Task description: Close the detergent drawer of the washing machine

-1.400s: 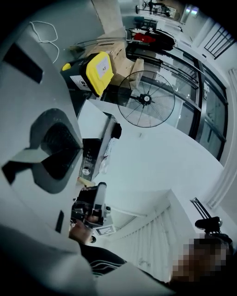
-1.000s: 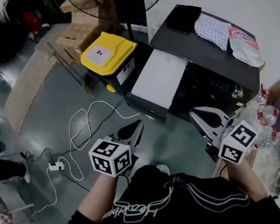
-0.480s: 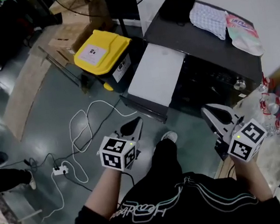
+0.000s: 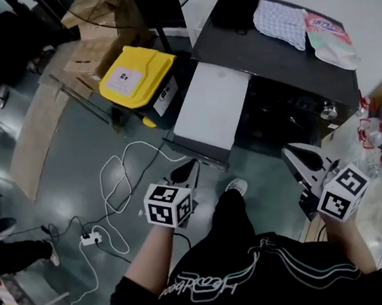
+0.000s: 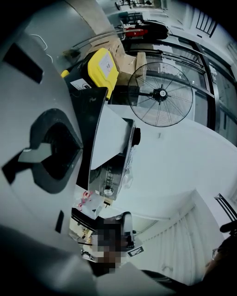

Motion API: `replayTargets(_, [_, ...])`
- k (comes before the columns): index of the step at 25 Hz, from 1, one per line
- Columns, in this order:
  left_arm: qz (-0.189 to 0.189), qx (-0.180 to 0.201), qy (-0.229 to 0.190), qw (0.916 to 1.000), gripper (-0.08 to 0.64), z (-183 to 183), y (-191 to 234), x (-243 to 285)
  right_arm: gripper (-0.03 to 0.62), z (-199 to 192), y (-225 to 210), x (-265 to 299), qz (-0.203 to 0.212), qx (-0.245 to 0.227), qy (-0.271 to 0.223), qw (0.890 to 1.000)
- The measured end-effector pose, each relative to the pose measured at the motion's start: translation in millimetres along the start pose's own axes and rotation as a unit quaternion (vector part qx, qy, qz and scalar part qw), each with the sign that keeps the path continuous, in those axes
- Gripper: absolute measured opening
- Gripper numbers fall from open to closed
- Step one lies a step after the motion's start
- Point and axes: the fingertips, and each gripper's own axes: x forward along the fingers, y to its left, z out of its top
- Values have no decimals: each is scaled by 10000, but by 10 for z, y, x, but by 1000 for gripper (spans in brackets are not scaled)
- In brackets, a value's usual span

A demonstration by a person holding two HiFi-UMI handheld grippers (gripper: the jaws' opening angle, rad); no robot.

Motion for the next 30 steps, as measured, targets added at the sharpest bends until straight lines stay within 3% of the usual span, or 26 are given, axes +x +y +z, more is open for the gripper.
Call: replayTargets(30, [-156, -237, -87, 9996, 23, 78, 3, 155, 28, -169, -343, 89, -212, 462, 57, 9987])
